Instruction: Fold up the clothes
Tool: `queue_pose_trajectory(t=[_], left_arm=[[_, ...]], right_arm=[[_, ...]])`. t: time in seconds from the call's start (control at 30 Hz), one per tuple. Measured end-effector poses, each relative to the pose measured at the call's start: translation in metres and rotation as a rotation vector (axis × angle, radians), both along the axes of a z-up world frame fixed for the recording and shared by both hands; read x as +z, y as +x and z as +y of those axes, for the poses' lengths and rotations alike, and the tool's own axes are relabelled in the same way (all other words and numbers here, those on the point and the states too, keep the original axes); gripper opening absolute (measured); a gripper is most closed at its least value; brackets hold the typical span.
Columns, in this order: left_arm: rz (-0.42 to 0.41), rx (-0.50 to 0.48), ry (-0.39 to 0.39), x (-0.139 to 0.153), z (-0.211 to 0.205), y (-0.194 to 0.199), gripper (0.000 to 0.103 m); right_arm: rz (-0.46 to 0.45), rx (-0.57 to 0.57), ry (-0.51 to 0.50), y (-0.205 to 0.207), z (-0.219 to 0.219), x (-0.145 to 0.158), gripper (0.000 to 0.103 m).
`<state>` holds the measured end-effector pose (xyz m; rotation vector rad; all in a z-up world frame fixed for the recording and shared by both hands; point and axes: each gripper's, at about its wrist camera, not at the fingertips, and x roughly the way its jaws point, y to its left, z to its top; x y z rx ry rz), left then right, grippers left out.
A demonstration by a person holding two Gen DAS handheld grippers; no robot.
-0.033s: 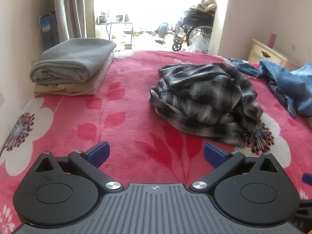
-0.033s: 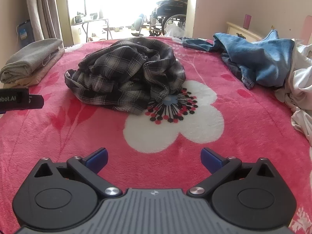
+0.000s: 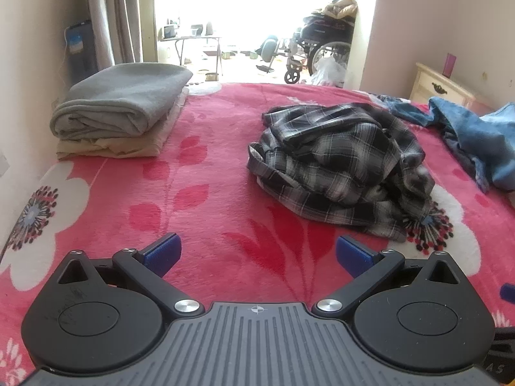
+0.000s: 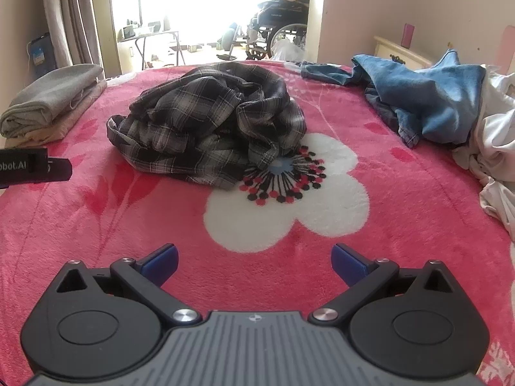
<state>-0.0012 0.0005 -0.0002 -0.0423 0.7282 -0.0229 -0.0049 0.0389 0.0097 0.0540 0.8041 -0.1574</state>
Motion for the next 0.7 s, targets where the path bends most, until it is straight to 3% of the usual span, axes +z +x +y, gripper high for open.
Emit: queue_pose_trajectory(t=[0.4,0.7], left_arm=[[0.040,0.011,0.051,0.002,0.001,-0.007,0.103],[0.038,0.058,0.011,0.009,0.009,-0.010,0.103]], right_arm=[[0.042,-0.054,0.011,-0.001,-0.003,0.009,0.103],[0.056,-0.076,0.007,-0.003,-0.003,0.019,0.103]])
